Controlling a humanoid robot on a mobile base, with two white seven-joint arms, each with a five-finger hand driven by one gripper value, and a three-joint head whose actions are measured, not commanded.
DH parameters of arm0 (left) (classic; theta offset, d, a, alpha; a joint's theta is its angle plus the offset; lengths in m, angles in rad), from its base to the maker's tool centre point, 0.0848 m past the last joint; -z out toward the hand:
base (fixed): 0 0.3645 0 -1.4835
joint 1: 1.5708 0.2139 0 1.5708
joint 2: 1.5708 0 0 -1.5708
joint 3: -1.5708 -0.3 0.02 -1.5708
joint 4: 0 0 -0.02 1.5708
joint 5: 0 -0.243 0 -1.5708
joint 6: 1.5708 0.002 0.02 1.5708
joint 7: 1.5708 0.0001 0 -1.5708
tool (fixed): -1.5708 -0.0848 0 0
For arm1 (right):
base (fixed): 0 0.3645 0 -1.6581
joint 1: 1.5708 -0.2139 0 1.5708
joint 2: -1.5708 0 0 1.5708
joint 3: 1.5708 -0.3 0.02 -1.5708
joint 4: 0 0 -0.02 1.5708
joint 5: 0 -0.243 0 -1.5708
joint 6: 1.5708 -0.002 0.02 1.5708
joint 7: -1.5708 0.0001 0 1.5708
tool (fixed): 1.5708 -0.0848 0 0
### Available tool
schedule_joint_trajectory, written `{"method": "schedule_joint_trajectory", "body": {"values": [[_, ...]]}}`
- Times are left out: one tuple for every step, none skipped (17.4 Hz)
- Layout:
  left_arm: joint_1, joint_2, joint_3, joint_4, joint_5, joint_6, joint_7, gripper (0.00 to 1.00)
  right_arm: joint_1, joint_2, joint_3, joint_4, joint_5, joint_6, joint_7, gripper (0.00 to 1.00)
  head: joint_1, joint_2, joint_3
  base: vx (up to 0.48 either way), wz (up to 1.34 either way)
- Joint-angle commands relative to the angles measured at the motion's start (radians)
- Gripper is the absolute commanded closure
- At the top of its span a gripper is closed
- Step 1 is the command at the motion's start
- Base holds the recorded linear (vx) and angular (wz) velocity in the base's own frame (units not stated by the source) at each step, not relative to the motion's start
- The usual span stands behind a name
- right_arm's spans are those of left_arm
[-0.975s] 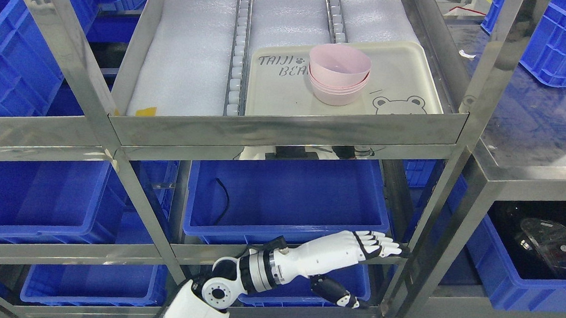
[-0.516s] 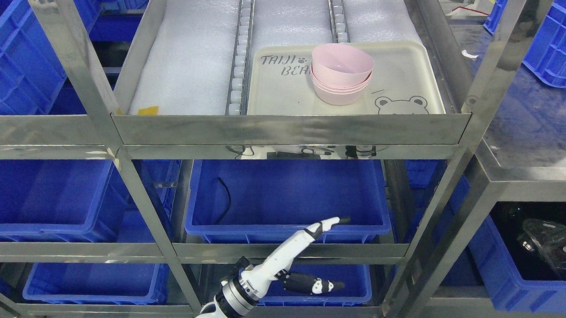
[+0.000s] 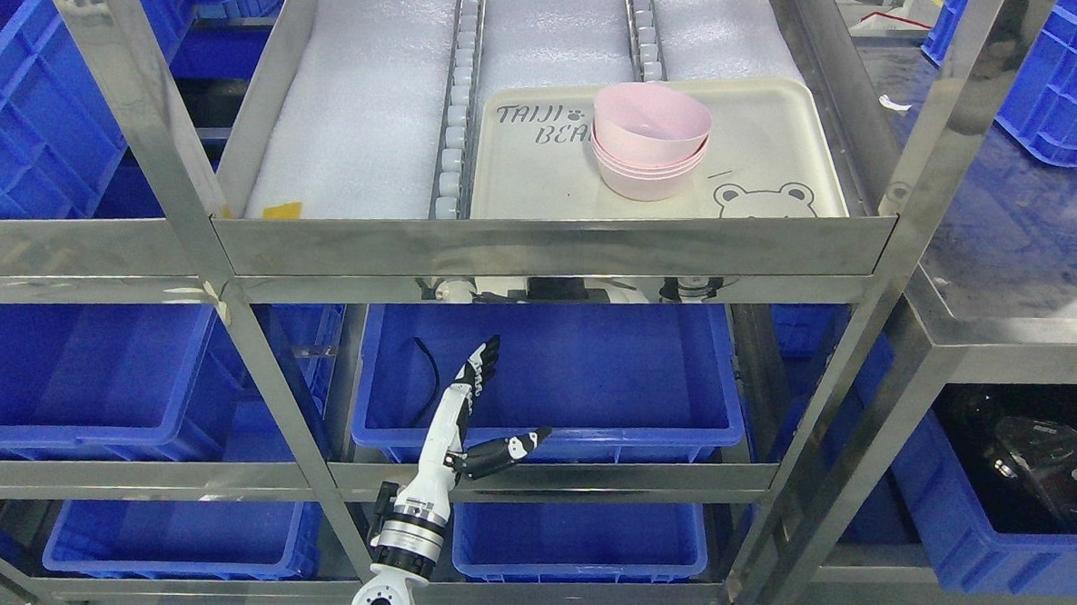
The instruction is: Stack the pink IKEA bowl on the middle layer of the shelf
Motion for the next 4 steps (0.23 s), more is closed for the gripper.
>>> {"method": "schedule_joint_trajectory", "body": {"values": [[0.014, 0.018, -0.003, -0.070, 0.029, 0.024, 0.012, 0.00, 0.005, -0.017, 0.000, -0.017, 0.000, 0.000, -0.001, 0.00, 0.0000, 0.000, 0.000, 0.000, 0.00], [0.020, 0.018, -0.004, -0.075, 0.029, 0.020, 0.012, 0.00, 0.003, -0.017, 0.000, -0.017, 0.000, 0.000, -0.001, 0.00, 0.0000, 0.000, 0.000, 0.000, 0.00], [0.029, 0.018, -0.004, -0.079, 0.029, 0.020, 0.012, 0.00, 0.003, -0.017, 0.000, -0.017, 0.000, 0.000, -0.001, 0.00, 0.0000, 0.000, 0.000, 0.000, 0.00], [0.037, 0.018, -0.004, -0.084, 0.029, 0.018, 0.012, 0.00, 0.003, -0.017, 0.000, -0.017, 0.000, 0.000, -0.001, 0.00, 0.0000, 0.000, 0.000, 0.000, 0.00]]}}
